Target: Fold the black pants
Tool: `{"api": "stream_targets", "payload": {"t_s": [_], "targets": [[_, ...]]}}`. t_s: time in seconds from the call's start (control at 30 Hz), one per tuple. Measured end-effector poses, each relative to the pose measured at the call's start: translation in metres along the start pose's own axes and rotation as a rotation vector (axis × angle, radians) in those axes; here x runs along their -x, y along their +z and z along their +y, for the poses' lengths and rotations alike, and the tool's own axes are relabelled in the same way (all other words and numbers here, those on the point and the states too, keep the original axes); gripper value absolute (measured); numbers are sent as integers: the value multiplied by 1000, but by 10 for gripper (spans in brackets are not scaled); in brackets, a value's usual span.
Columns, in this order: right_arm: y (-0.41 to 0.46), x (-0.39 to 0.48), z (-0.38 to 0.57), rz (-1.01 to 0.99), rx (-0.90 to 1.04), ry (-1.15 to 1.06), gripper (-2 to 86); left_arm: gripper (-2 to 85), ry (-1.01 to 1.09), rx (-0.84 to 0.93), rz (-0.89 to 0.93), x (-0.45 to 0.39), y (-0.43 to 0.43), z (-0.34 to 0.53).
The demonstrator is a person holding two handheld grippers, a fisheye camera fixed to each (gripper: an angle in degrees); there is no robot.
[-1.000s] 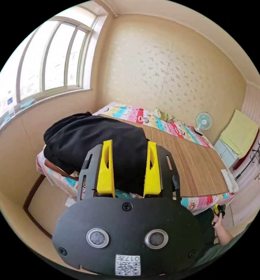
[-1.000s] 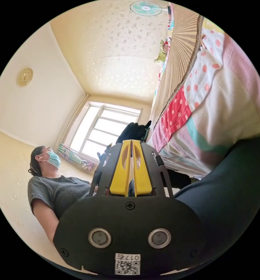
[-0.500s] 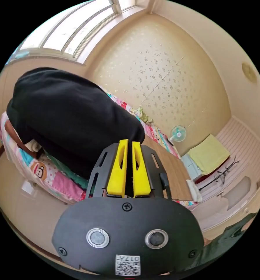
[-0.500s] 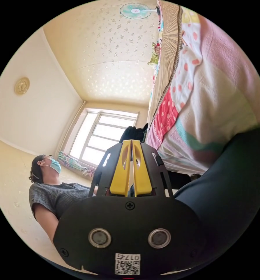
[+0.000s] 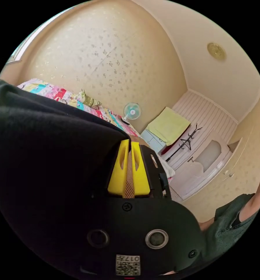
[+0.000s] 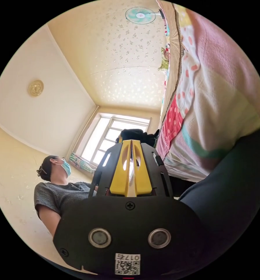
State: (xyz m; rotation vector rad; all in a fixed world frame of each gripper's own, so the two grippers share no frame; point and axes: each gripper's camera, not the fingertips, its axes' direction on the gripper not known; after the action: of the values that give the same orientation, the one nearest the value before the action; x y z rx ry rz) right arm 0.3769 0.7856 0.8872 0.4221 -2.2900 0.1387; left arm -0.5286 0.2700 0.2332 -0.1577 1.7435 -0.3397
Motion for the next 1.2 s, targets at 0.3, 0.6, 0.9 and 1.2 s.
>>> {"api": "stream_targets", "payload": {"t_s": [0.3,0.6,0.9,1.2], "targets": [[17,3,1,26,31,-27,3,-8,-89,538,104,-11,171,184],[53,-13,-15,119,121,39,3,53,285,98,-329,-70,45,104],[64,-17,-12,72,98,37,4,151,-431,262,-470,108,-5,104],[105,-11,-11,221,175,12,15,13,-338,216,25,106,-5,82]]}}
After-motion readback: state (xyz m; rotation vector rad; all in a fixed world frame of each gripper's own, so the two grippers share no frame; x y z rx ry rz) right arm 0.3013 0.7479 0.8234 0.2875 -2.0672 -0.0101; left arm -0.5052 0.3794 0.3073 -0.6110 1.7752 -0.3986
